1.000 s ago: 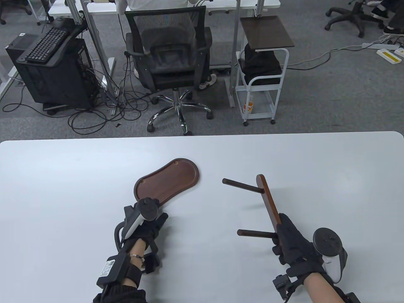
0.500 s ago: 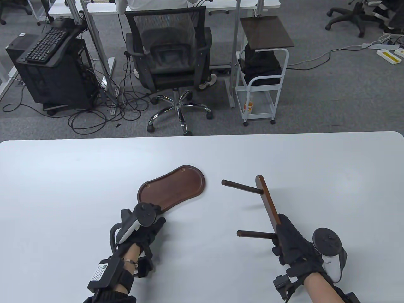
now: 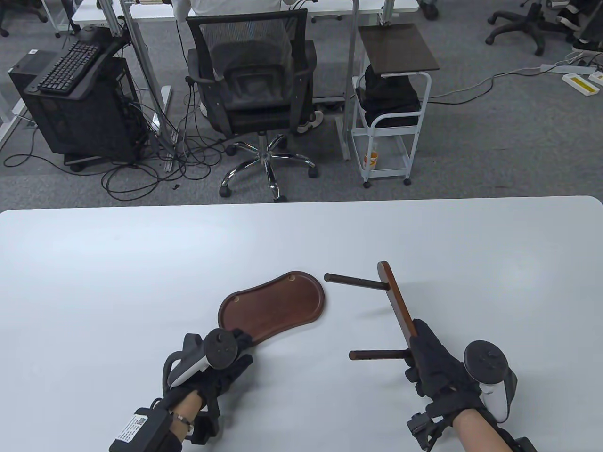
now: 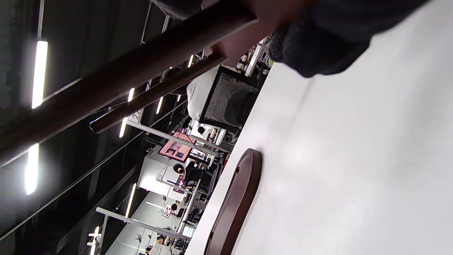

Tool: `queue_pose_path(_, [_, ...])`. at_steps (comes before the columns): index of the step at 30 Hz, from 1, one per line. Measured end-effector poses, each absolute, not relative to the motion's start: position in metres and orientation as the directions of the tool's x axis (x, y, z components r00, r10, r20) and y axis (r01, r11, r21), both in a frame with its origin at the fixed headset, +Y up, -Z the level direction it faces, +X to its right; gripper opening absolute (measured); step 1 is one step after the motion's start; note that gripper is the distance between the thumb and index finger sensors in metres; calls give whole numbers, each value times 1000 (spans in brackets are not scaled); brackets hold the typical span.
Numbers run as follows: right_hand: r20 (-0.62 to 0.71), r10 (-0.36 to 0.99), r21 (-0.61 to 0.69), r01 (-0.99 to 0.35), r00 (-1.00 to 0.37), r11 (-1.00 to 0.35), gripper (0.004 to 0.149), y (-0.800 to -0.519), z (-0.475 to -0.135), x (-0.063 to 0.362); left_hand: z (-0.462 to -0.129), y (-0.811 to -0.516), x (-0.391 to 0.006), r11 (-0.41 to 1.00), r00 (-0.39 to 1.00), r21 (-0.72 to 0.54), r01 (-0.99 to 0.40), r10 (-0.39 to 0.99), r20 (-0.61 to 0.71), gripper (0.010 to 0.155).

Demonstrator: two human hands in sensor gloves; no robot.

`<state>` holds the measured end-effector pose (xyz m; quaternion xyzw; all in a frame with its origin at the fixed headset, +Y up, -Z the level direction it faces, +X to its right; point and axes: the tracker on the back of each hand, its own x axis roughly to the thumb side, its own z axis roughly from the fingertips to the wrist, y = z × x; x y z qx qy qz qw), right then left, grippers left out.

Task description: Fit key rack parts together into a complete key rack

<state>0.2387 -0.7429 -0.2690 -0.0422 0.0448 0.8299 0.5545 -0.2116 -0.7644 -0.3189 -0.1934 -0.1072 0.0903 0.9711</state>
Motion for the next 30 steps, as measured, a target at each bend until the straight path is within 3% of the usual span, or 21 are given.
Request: queue_pose_path(30, [-135,917,25,-927,-375,-375,62,-744,-269,240,-255,-761,-170,837,849,-542,-75,339,406,54])
